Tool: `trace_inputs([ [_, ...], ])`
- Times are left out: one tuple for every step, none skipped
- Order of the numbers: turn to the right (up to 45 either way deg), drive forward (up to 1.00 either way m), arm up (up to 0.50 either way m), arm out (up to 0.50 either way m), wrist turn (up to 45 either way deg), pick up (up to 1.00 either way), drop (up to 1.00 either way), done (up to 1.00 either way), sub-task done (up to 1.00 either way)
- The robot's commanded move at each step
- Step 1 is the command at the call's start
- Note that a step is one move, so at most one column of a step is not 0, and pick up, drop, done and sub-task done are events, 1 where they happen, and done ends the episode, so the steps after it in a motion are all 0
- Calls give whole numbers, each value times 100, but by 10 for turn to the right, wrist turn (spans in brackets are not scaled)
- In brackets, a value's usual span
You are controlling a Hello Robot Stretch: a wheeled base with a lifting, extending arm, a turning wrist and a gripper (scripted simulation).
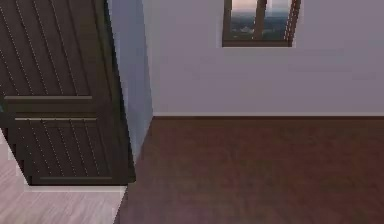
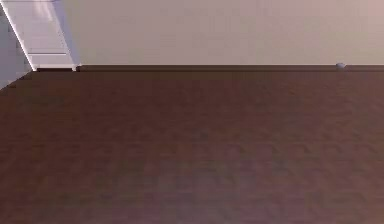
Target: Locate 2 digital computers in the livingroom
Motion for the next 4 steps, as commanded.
trace_inputs([
  [450, 0, 0, 0, 0, 0, 0, 0, 0],
  [450, 0, 0, 0, 0, 0, 0, 0, 0],
  [450, 0, 0, 0, 0, 0, 0, 0, 0],
  [420, 0, 0, 0, 0, 0, 0, 0, 0],
])
